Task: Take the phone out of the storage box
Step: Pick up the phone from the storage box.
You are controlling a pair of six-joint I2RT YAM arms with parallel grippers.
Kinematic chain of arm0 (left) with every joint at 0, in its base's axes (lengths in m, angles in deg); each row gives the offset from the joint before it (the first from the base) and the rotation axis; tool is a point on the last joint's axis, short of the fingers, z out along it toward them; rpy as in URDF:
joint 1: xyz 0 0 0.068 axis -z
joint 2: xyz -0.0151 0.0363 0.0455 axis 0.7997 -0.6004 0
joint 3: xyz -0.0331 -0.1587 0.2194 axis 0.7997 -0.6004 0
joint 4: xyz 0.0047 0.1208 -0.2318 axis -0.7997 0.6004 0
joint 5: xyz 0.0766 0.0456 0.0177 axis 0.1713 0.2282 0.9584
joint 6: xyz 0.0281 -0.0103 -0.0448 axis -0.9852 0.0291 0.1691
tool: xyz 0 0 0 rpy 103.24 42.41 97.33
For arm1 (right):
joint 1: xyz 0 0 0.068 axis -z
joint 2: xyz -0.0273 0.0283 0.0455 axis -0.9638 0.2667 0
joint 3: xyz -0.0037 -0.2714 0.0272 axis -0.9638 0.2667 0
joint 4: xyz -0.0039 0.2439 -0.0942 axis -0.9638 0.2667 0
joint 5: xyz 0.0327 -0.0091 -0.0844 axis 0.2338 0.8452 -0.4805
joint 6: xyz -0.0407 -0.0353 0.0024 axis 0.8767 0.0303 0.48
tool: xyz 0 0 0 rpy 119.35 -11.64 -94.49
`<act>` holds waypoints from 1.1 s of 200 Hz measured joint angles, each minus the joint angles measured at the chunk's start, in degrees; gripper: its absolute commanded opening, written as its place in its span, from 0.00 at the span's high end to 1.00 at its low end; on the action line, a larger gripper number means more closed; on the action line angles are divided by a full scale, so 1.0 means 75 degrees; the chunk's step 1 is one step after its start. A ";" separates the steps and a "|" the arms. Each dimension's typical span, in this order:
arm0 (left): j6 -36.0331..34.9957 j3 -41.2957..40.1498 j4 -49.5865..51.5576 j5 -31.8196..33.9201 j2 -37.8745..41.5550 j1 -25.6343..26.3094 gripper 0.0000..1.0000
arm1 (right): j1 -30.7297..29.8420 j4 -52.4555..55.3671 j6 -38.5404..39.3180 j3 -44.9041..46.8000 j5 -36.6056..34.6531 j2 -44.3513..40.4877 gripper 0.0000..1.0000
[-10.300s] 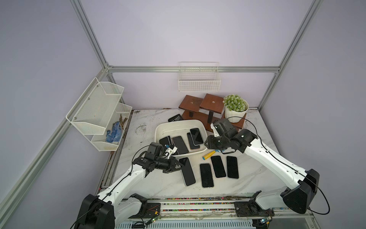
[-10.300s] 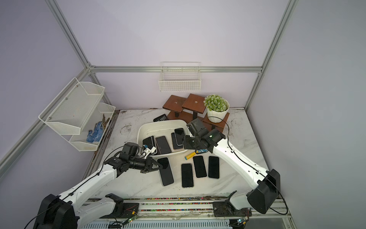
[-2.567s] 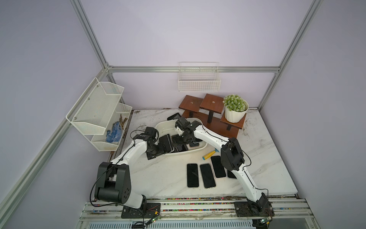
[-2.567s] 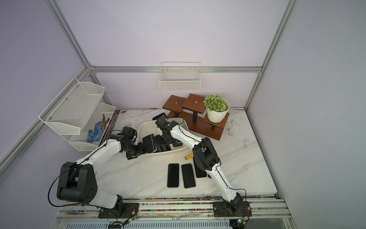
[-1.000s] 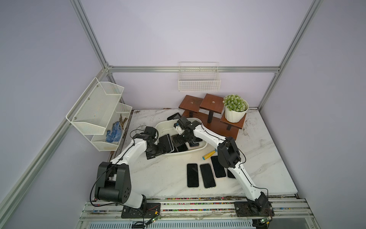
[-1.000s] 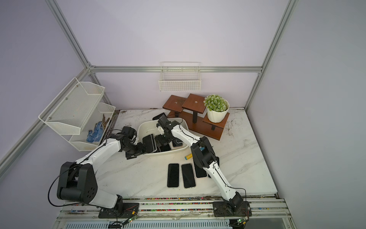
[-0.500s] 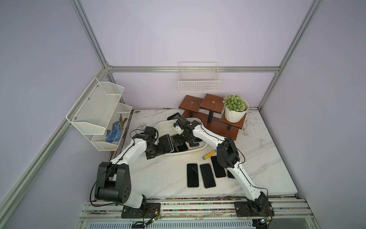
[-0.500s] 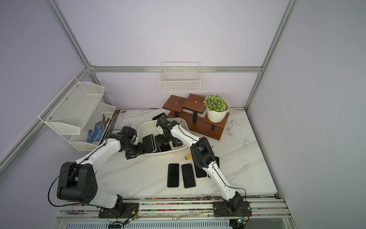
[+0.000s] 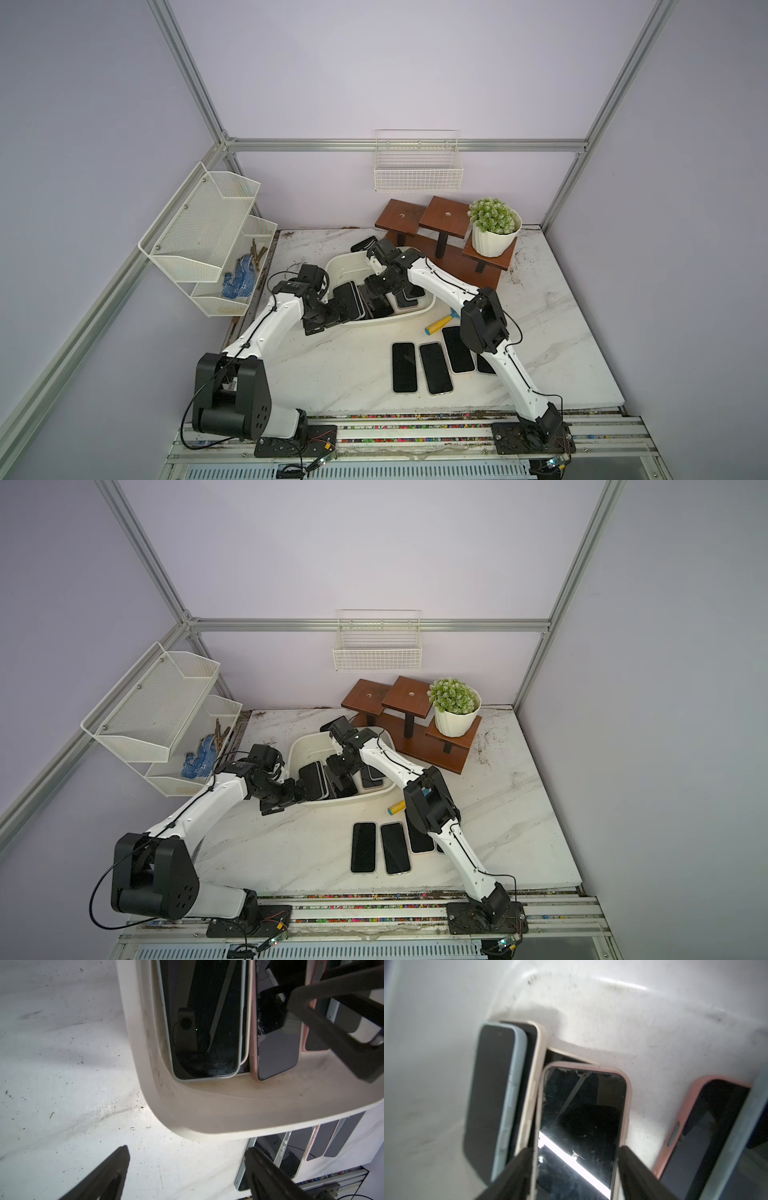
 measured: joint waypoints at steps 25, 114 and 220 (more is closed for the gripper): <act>0.0128 0.0073 -0.0032 -0.0166 0.0280 0.0000 0.07 | 0.0064 -0.0254 -0.0207 -0.0003 0.0189 -0.0501 0.33; 0.0265 -0.0003 -0.0050 -0.0356 0.0358 0.0000 0.04 | 0.0026 0.0277 0.0236 -0.0044 -0.0256 0.0085 0.00; 0.0236 -0.0003 -0.0061 -0.0347 0.0029 0.0000 0.03 | -0.0026 0.0286 0.0909 -0.0064 -0.0385 0.0670 0.00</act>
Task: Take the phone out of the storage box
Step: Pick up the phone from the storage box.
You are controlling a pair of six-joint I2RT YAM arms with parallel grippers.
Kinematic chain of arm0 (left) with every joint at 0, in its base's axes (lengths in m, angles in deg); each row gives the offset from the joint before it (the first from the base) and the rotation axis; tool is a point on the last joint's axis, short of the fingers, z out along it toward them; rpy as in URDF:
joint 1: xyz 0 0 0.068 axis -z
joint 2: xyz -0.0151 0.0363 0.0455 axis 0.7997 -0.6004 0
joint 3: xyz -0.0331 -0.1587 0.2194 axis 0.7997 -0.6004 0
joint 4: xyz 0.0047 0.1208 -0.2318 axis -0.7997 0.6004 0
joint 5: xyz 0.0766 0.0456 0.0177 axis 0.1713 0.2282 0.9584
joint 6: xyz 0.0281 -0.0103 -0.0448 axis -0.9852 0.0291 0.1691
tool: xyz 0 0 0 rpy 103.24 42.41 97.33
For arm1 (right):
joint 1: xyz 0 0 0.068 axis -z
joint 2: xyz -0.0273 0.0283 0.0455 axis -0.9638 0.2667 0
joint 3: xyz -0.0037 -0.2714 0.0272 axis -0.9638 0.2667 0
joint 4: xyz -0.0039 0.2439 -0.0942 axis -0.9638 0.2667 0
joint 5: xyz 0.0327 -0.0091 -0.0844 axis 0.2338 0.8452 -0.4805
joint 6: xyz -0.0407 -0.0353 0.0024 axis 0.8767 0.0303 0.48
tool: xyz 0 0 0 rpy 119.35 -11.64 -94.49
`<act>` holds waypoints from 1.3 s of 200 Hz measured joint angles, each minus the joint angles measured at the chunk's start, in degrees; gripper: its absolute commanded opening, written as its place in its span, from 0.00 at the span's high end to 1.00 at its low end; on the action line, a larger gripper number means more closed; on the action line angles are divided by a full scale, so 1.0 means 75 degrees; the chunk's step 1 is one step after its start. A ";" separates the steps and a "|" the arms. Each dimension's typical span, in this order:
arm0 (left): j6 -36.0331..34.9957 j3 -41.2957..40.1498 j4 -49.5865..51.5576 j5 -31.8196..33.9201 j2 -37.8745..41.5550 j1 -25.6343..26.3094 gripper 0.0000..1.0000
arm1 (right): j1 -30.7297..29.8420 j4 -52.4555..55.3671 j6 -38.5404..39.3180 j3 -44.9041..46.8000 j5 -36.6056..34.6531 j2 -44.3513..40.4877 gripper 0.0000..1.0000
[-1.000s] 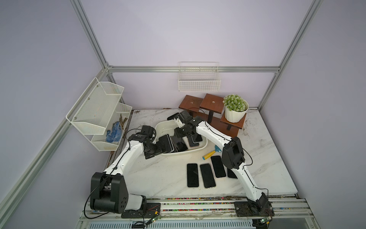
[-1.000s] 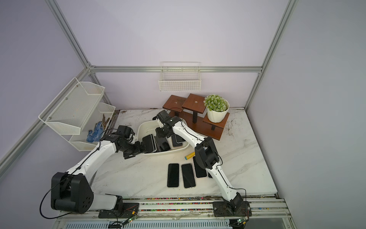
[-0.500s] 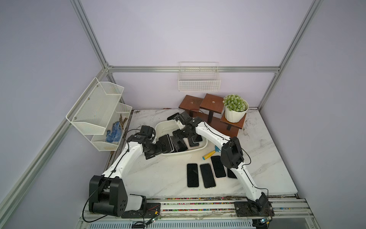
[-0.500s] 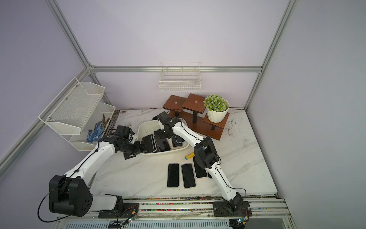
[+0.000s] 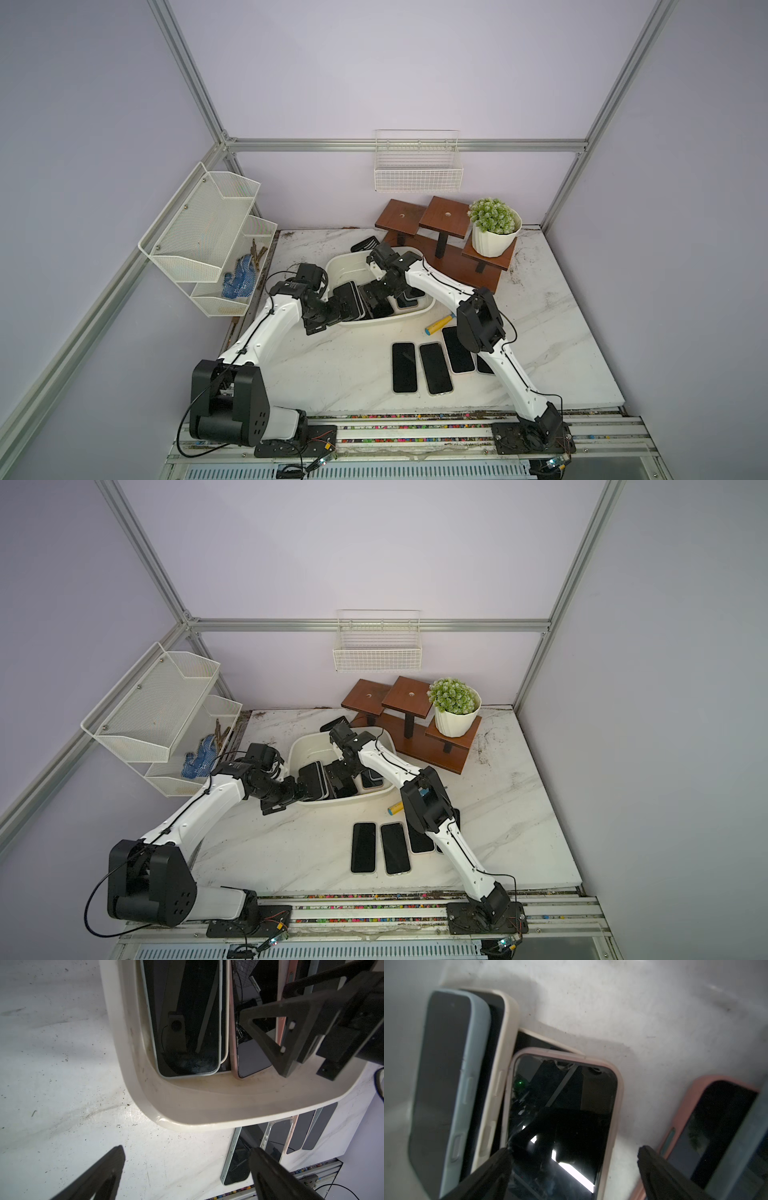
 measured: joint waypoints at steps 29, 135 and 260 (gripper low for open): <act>-0.0017 0.0000 -0.0023 0.0044 -0.0323 -0.0017 0.03 | -0.0015 0.0041 0.0096 -0.0184 0.0032 0.0105 0.00; -0.0335 0.0096 -0.0152 0.0082 -0.1072 -0.0213 0.04 | -0.0085 0.0020 0.0379 -0.0239 0.0189 0.0259 0.00; -0.0615 0.0379 -0.0111 0.0108 -0.1445 -0.0312 0.04 | -0.0201 0.0784 0.0557 0.0632 -0.0358 -0.0294 0.02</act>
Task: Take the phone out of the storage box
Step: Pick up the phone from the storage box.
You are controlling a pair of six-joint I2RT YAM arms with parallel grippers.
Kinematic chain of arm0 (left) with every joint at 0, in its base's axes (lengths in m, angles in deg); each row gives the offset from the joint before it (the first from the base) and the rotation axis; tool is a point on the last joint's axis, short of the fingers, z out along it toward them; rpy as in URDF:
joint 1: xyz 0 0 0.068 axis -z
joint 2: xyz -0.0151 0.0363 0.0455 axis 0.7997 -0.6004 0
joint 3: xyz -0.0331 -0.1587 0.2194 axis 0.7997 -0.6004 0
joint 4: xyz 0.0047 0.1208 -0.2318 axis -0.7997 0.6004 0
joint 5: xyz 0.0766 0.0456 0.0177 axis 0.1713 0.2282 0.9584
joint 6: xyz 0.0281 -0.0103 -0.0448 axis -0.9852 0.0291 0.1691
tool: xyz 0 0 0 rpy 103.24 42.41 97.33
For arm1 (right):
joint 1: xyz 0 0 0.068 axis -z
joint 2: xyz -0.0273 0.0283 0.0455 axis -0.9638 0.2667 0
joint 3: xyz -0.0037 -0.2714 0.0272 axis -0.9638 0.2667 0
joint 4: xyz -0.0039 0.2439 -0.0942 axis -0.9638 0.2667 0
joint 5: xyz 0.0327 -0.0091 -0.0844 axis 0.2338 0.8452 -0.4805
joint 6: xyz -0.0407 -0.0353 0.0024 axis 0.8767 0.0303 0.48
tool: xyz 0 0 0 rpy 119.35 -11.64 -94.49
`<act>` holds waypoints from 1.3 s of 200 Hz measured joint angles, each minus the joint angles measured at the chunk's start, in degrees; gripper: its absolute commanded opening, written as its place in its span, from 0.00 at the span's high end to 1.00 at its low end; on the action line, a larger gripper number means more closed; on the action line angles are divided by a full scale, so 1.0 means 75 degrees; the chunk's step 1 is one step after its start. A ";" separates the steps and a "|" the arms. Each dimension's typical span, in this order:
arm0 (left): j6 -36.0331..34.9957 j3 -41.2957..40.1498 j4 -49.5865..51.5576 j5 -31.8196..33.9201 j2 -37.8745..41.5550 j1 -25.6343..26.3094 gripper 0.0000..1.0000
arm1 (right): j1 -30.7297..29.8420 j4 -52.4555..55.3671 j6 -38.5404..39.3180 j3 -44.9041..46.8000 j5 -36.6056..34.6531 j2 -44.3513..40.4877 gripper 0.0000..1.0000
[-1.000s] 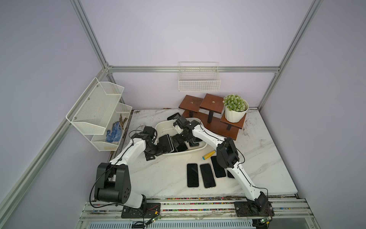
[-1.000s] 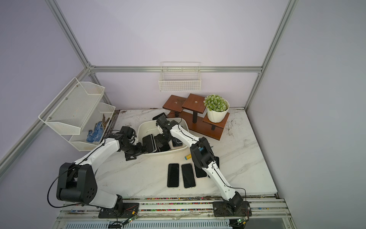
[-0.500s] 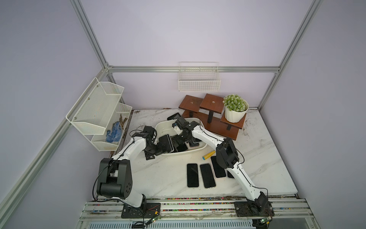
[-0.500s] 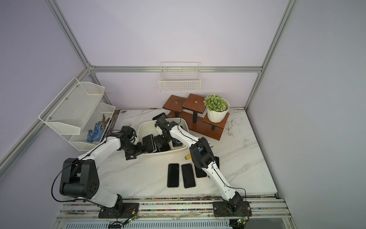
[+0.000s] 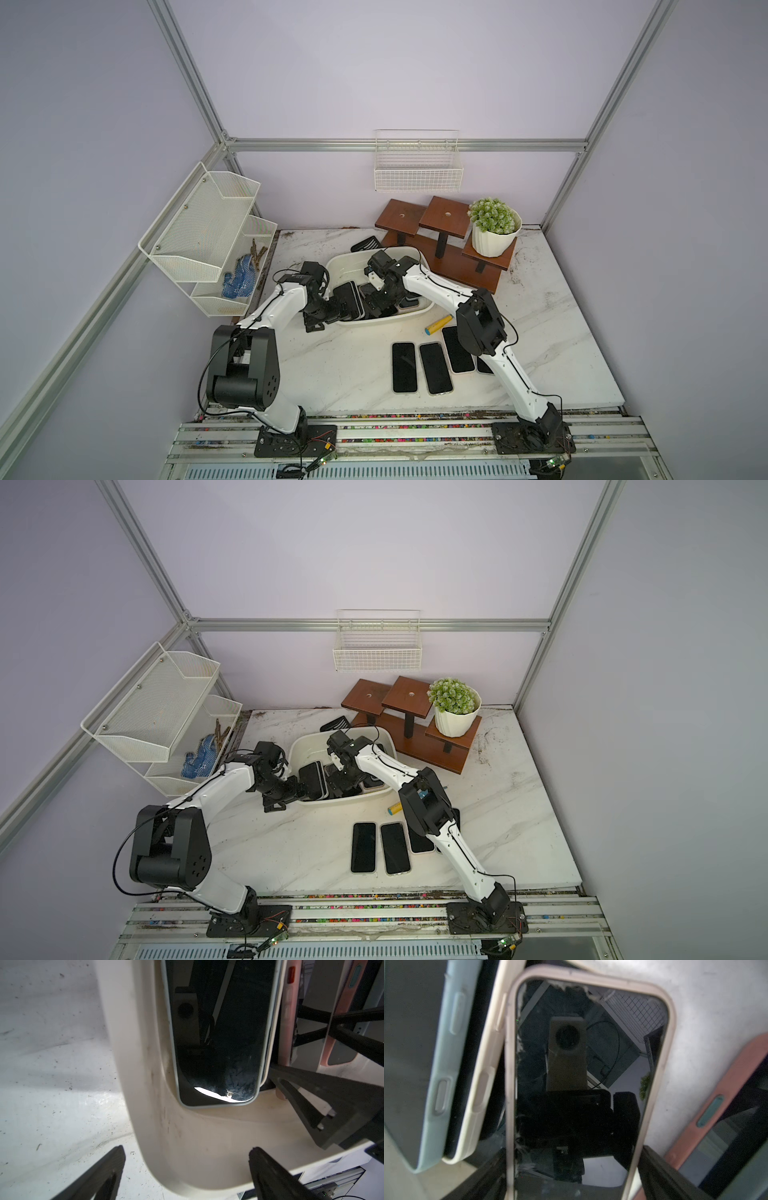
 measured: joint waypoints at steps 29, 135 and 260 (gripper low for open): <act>-0.0047 0.0000 0.0055 0.0000 -0.0003 -0.0017 0.04 | 0.0009 0.0379 0.0009 -0.0565 0.0099 0.0303 0.03; -0.0052 0.0000 0.0219 0.0003 0.0026 -0.0029 0.04 | 0.0341 -0.0032 -0.0026 -0.1472 0.0851 0.0871 0.32; 0.0312 -0.0085 0.0119 -0.0163 0.0775 -0.0029 0.03 | 0.0446 -0.0344 -0.0533 -0.0463 0.0991 0.0149 0.44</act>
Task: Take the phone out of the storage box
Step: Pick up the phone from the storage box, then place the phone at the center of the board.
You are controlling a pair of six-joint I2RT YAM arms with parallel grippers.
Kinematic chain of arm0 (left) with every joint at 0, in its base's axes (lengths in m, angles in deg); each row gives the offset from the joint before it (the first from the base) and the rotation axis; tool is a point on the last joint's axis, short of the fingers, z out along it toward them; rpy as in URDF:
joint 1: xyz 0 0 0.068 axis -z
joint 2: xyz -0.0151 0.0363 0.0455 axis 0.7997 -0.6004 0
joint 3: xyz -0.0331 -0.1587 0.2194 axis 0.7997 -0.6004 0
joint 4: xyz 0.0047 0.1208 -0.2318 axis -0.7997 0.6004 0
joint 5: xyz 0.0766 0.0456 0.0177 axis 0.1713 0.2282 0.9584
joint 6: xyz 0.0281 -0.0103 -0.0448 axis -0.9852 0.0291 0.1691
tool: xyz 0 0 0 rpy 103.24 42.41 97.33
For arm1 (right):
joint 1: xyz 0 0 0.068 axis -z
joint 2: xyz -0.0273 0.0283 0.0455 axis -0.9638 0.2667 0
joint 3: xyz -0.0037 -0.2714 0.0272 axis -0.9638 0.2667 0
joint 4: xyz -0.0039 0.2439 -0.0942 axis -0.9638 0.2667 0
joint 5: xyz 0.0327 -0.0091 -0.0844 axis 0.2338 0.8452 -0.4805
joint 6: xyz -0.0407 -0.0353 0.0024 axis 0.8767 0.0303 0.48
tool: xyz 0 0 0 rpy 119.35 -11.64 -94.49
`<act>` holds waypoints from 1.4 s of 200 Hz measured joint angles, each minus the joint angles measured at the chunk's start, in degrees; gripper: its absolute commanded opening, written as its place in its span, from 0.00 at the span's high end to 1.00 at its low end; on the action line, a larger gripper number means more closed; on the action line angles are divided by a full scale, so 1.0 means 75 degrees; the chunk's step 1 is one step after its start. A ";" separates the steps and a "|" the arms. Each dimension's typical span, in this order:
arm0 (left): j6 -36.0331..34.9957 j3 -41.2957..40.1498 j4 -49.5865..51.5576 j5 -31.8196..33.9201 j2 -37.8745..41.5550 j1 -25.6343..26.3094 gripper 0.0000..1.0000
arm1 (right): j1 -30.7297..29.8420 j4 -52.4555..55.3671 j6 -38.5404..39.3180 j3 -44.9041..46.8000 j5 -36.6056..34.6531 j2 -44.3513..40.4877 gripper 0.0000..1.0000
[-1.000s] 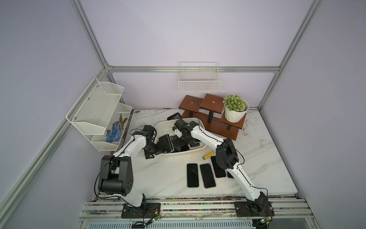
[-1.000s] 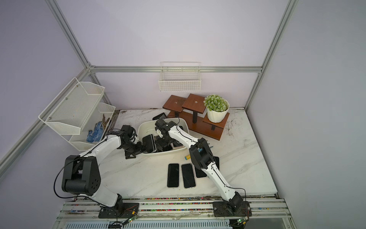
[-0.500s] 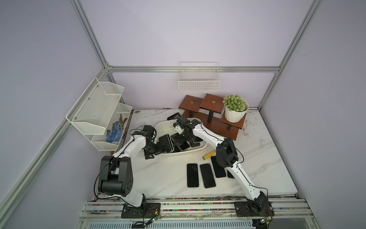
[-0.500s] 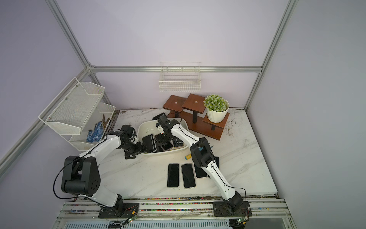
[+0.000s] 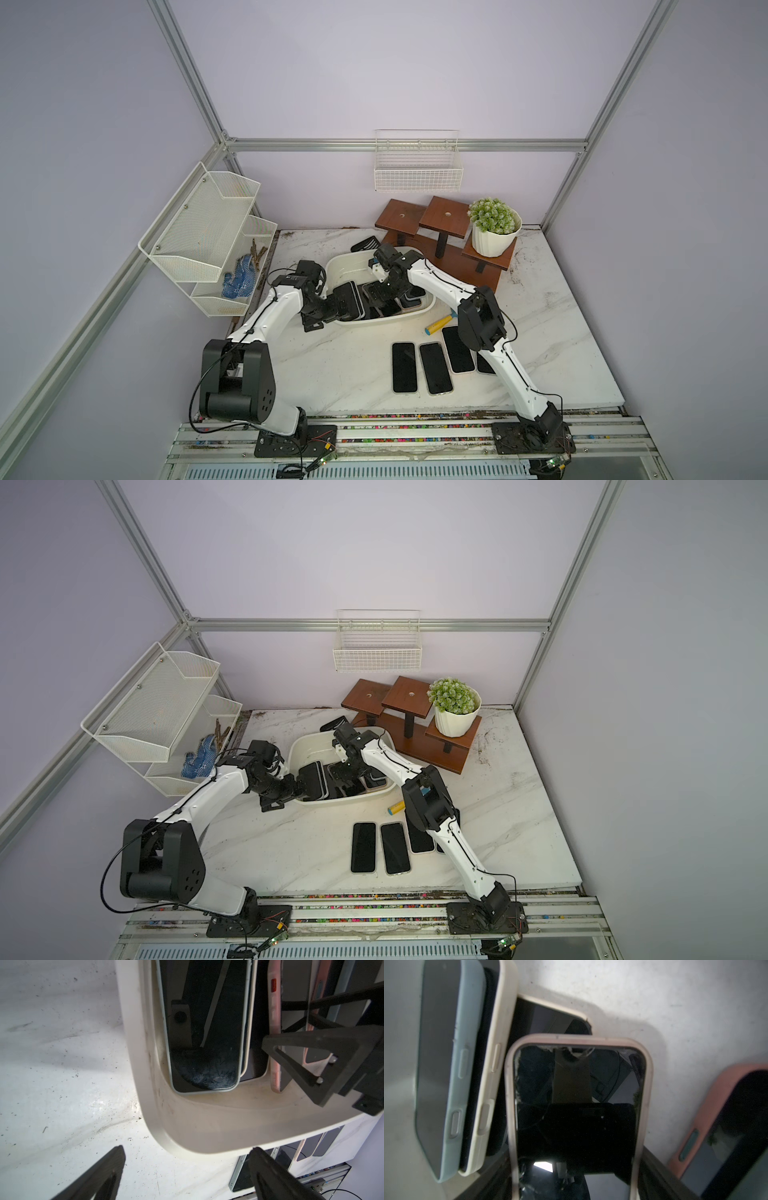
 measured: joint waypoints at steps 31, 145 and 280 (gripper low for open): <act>0.0286 -0.0213 -0.0143 -0.0163 0.0455 0.0000 0.03 | 0.0108 -0.0128 -0.0291 0.0286 0.0067 -0.0318 0.45; 0.0857 -0.0548 -0.0533 -0.0912 0.1524 -0.0006 0.03 | 0.0332 -0.0924 -0.1005 0.1693 0.0350 -0.2739 0.46; 0.1451 -0.1349 -0.2498 -0.2084 0.1419 0.2276 0.03 | 0.0950 -0.0052 -0.2124 0.9139 -0.2436 -0.9678 0.45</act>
